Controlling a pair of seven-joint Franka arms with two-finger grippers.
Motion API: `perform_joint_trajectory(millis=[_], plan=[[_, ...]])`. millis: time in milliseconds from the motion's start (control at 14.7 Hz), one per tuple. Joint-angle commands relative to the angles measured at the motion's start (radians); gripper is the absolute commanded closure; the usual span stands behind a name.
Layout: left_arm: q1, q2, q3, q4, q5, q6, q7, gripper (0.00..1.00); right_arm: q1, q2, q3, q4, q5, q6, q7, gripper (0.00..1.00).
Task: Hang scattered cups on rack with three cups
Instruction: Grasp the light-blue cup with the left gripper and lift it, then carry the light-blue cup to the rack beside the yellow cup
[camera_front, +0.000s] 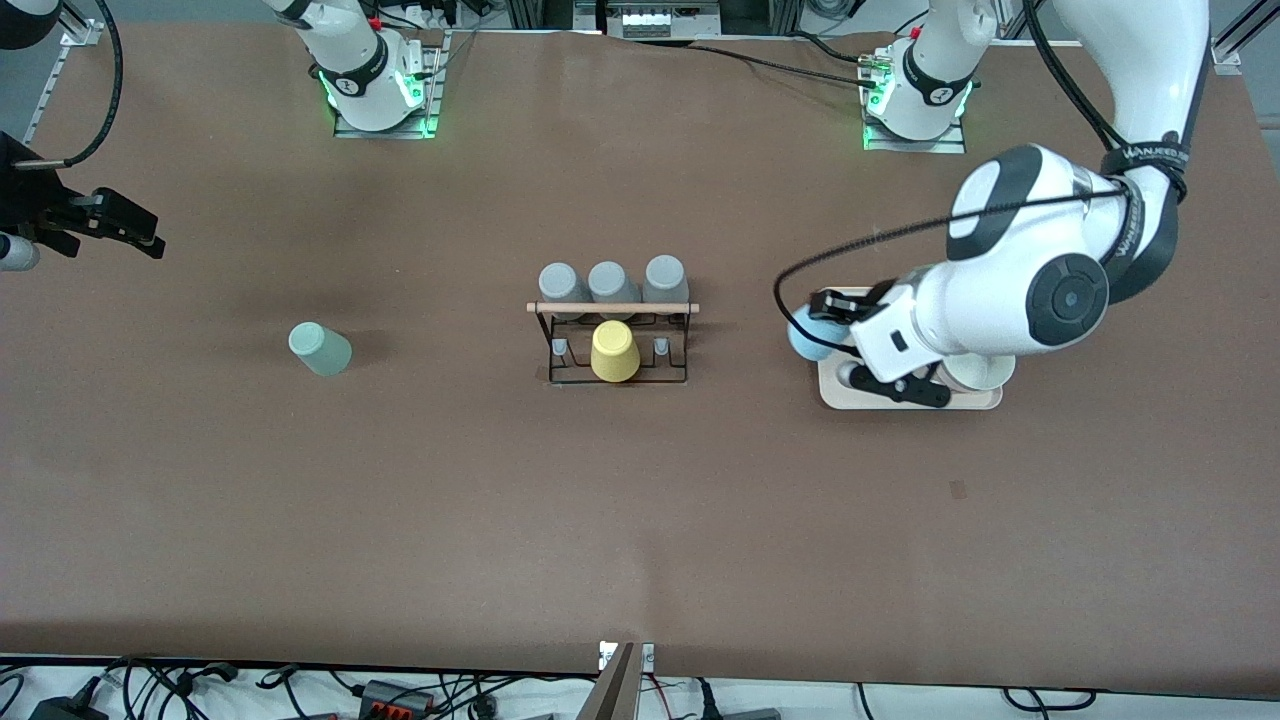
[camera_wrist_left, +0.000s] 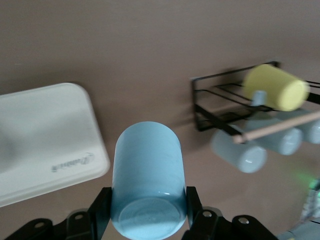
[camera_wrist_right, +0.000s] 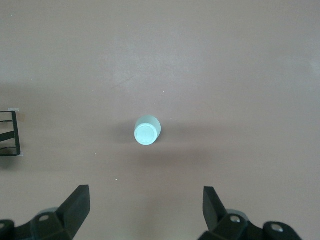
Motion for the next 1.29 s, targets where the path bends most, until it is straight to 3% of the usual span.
perform_joint_trajectory(millis=[0, 204, 340, 747, 1223], plan=[[-0.044, 0.067, 0.004, 0.066, -0.065, -0.011, -0.125, 0.77, -0.009, -0.004, 0.001, -0.002, 0.012, 0.002, -0.005, 0.00], [-0.133, 0.202, 0.013, 0.219, -0.055, 0.009, -0.215, 0.80, -0.009, -0.004, 0.001, -0.002, 0.012, 0.002, -0.005, 0.00], [-0.163, 0.236, 0.018, 0.268, -0.054, 0.012, -0.247, 0.81, -0.008, -0.004, 0.001, -0.002, 0.012, 0.002, -0.005, 0.00], [-0.207, 0.268, 0.016, 0.276, -0.054, 0.167, -0.313, 0.81, -0.009, -0.004, 0.001, -0.002, 0.012, 0.002, -0.005, 0.00], [-0.262, 0.313, 0.022, 0.271, 0.000, 0.208, -0.318, 0.81, -0.009, -0.004, 0.001, -0.002, 0.012, 0.002, -0.005, 0.00]])
